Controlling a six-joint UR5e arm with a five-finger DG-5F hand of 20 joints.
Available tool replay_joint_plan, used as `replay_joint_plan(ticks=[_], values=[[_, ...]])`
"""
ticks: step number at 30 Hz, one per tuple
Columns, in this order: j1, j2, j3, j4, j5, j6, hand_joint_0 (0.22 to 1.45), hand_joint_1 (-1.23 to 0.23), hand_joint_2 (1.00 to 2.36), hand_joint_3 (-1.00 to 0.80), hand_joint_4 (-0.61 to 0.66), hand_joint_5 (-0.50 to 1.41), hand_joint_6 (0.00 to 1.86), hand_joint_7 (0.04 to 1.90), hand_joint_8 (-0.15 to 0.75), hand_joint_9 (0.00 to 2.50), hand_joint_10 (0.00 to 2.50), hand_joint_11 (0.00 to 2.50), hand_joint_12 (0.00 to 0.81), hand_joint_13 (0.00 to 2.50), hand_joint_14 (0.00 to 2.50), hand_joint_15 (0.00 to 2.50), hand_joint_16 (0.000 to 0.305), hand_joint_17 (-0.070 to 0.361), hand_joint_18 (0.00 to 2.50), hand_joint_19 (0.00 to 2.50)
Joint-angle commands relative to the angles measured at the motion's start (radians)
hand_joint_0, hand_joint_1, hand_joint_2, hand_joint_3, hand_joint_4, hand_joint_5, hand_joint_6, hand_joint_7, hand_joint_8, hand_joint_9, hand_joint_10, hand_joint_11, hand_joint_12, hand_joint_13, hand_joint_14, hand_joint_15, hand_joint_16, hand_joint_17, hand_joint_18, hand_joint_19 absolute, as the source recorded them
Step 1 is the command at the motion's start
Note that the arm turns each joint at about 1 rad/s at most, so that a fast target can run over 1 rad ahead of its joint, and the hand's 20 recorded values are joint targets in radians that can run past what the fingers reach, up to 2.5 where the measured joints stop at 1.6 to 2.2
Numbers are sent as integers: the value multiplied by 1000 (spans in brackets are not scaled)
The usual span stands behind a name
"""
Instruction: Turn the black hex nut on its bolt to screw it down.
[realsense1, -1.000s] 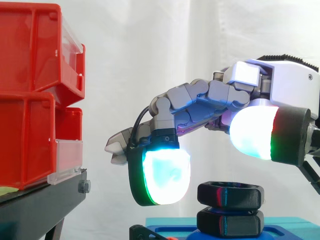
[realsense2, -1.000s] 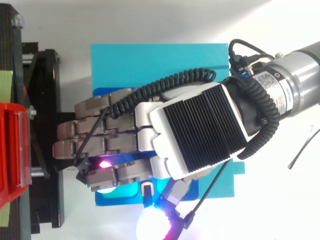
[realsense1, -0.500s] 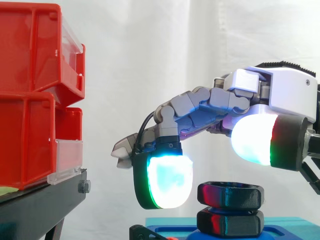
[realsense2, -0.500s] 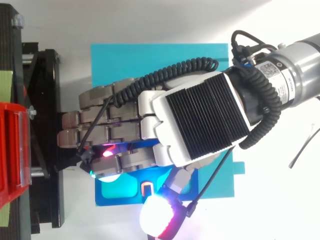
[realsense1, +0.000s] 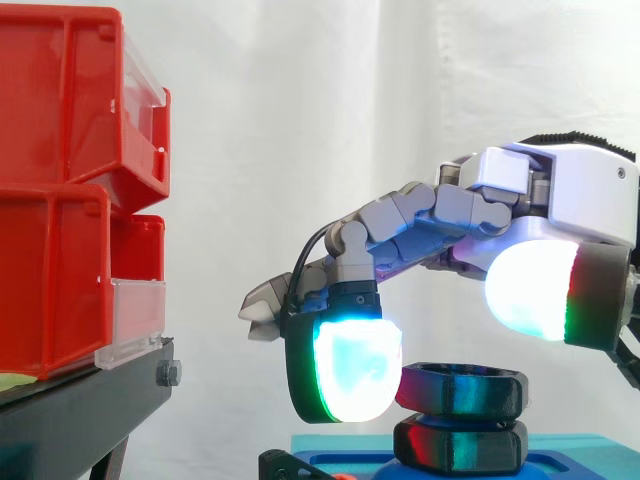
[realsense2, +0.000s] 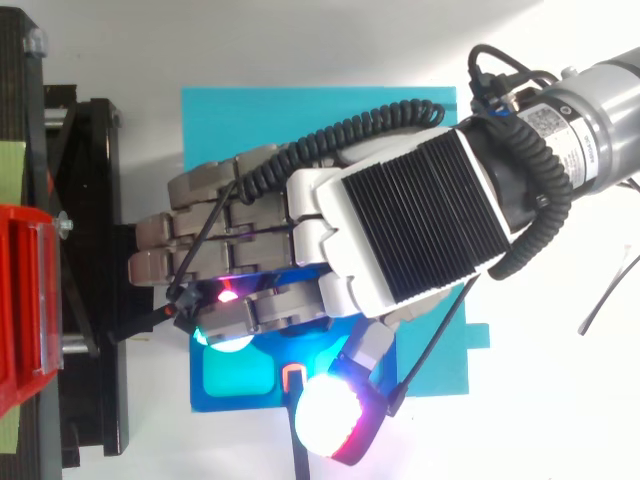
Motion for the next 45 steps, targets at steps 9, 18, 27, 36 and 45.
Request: replay_joint_plan(ticks=[9, 18, 27, 36, 45], values=[[-31, 0, -1, 0, -38, 0, 497, -249, 1000, -500, 247, -122, 707, 1044, 315, 606, 4, 173, 388, 608, 5, 158, 55, 124, 620, 298], [-65, 0, -1, -8, -80, -20, 497, -250, 1000, -500, 247, -123, 711, 1034, 314, 602, 5, 172, 387, 609, 5, 159, 55, 124, 622, 297], [-97, 0, -1, -11, -112, -25, 497, -251, 1000, -500, 248, -124, 712, 1033, 314, 603, 5, 165, 386, 609, 5, 159, 55, 124, 620, 298], [-129, 11, 7, -16, -155, -23, 497, -250, 1000, -500, 250, -123, 710, 1026, 316, 605, 5, 173, 385, 609, 5, 162, 55, 124, 621, 305], [-115, 12, 58, -43, -150, -18, 498, -247, 1000, -500, 261, -116, 663, 1068, 315, 609, 4, 172, 384, 609, 5, 163, 55, 124, 617, 307]])
